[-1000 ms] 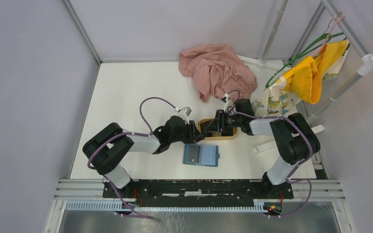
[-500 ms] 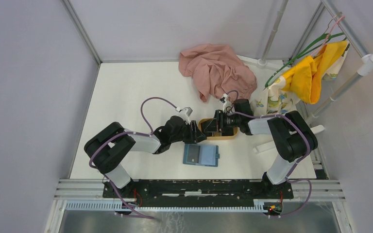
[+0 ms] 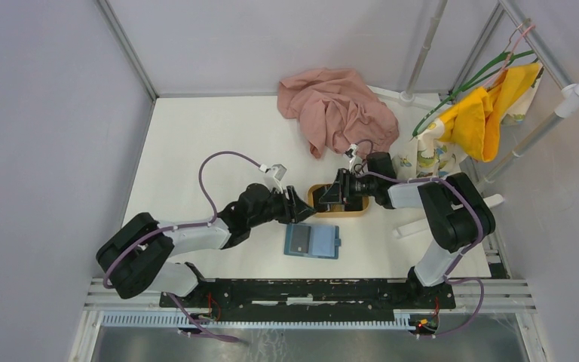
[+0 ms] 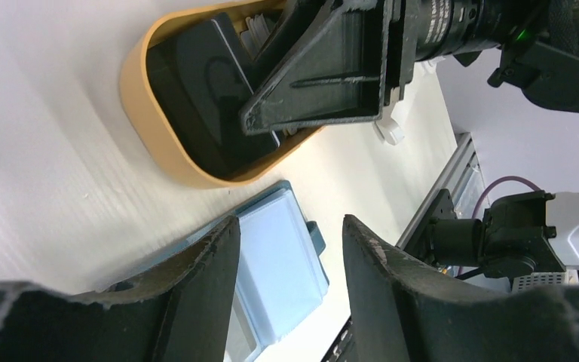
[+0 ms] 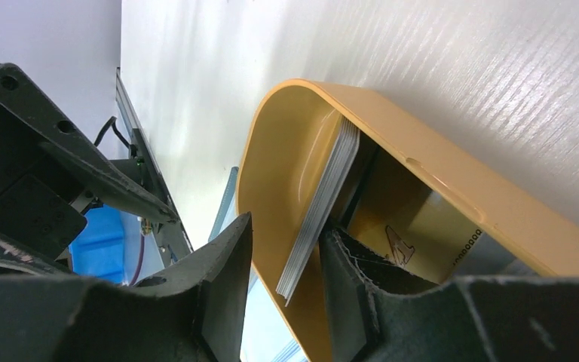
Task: Put the credit cards into the card holder
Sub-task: Pick up the credit card from the storage box.
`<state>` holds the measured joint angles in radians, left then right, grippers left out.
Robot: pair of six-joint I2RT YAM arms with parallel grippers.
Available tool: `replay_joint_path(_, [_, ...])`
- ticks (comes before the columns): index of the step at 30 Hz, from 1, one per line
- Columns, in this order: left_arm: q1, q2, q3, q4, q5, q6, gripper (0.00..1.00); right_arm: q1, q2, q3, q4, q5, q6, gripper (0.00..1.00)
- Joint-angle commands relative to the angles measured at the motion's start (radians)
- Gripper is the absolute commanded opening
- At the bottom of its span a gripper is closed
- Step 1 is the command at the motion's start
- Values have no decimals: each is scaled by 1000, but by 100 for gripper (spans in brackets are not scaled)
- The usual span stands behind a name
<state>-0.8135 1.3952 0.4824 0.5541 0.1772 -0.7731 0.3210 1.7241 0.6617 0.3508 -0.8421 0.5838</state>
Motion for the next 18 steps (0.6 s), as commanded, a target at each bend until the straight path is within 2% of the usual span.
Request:
replay_joint_path(1, [4, -72, -40, -26, -36, 52, 59, -16, -45, 12, 57, -41, 21, 43])
replay_joint_path(7, [4, -143, -70, -68, -52, 54, 59, -41, -53, 12, 40, -39, 8, 41])
replay_joint_path(13, [4, -189, -86, -100, -63, 57, 59, -52, -46, 26, -33, 3, -50, 30])
replay_joint_path(18, [3, -219, -100, -110, -65, 53, 59, -64, -51, 29, -58, 16, -69, 28])
